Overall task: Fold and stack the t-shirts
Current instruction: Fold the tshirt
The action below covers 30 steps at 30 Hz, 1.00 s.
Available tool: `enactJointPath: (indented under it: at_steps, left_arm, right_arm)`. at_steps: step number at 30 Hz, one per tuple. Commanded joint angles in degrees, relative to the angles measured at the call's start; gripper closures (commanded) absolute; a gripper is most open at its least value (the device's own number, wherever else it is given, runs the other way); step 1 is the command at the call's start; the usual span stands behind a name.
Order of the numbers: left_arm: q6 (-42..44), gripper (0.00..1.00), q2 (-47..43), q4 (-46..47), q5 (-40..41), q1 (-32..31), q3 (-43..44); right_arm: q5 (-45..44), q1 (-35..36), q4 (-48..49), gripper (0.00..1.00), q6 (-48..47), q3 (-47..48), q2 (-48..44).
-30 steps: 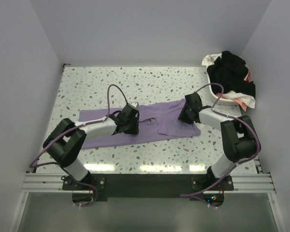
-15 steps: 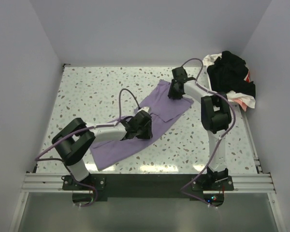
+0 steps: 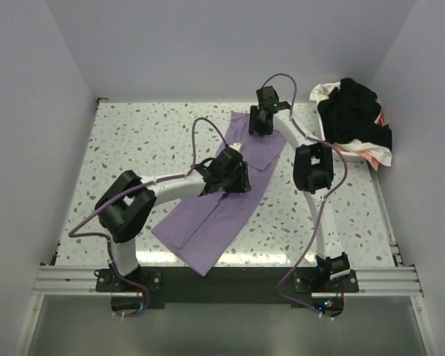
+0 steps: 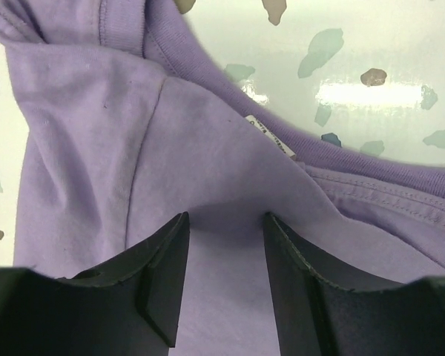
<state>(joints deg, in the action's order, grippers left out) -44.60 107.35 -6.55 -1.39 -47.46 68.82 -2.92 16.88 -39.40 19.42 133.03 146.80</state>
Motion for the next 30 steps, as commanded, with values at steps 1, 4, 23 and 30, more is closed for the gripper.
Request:
enactJointPath:
  at_steps: [1, 4, 23, 30]
  left_arm:
    - [5.9, 0.58, -9.8, -5.6, 5.5, 2.3, -3.7]
    - [9.3, 0.58, -15.1, -8.9, 6.9, 1.9, -9.1]
    - [-7.0, 0.68, -23.9, -15.3, 18.1, -17.4, -29.1]
    - [-6.9, 0.68, -18.0, -8.9, 10.5, -20.9, -23.7]
  right_arm:
    - [0.1, -0.2, -2.3, 0.51, -3.2, 0.7, -4.0]
    - [-0.2, -0.1, -1.7, 0.5, -2.5, -2.9, -8.8]
    - [2.4, 2.1, 9.9, 0.51, 2.9, -34.8, -22.8]
    - [-1.6, 2.3, 5.7, 0.51, -0.2, -26.4, -15.3]
